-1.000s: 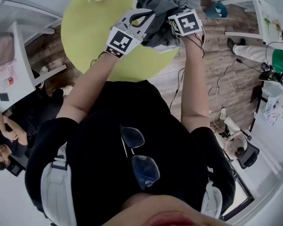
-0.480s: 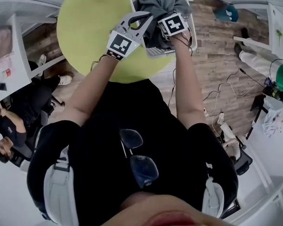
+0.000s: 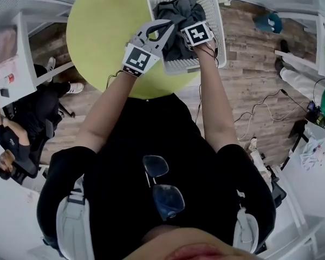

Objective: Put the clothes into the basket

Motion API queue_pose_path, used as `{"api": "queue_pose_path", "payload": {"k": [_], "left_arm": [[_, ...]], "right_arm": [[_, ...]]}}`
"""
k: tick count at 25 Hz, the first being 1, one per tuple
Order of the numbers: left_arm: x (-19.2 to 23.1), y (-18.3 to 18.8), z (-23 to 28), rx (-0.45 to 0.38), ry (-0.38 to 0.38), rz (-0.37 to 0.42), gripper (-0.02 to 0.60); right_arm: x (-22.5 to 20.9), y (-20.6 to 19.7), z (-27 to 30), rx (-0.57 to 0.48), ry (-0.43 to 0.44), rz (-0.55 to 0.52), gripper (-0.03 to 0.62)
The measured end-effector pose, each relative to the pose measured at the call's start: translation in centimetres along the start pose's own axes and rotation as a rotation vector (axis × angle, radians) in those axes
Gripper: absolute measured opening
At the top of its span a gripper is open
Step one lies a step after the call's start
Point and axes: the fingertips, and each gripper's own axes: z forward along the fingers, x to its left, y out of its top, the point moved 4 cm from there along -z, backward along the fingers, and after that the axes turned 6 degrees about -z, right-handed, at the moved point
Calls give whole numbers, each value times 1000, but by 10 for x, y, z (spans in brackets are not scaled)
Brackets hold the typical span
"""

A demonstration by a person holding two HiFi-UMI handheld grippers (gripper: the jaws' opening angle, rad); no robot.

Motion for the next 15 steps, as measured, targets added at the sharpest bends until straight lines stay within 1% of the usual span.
{"api": "queue_pose_path", "payload": {"k": [3,8,12,15], "left_arm": [[-2,-1,-3,11,26,5,9],[-8,12,-11,-10,77,14,9],[-13,24,-28,-21,107,38,9],[-16,27,-41,-20,117,43,9]], "right_arm": [[-6,3,-12,-45,-17,2,382],[-12,9,-38,-138,-36,-11,382],[-6,20,-72,-281,-42,-10,380],[4,23,-97,-365,-75,-53,380]]}}
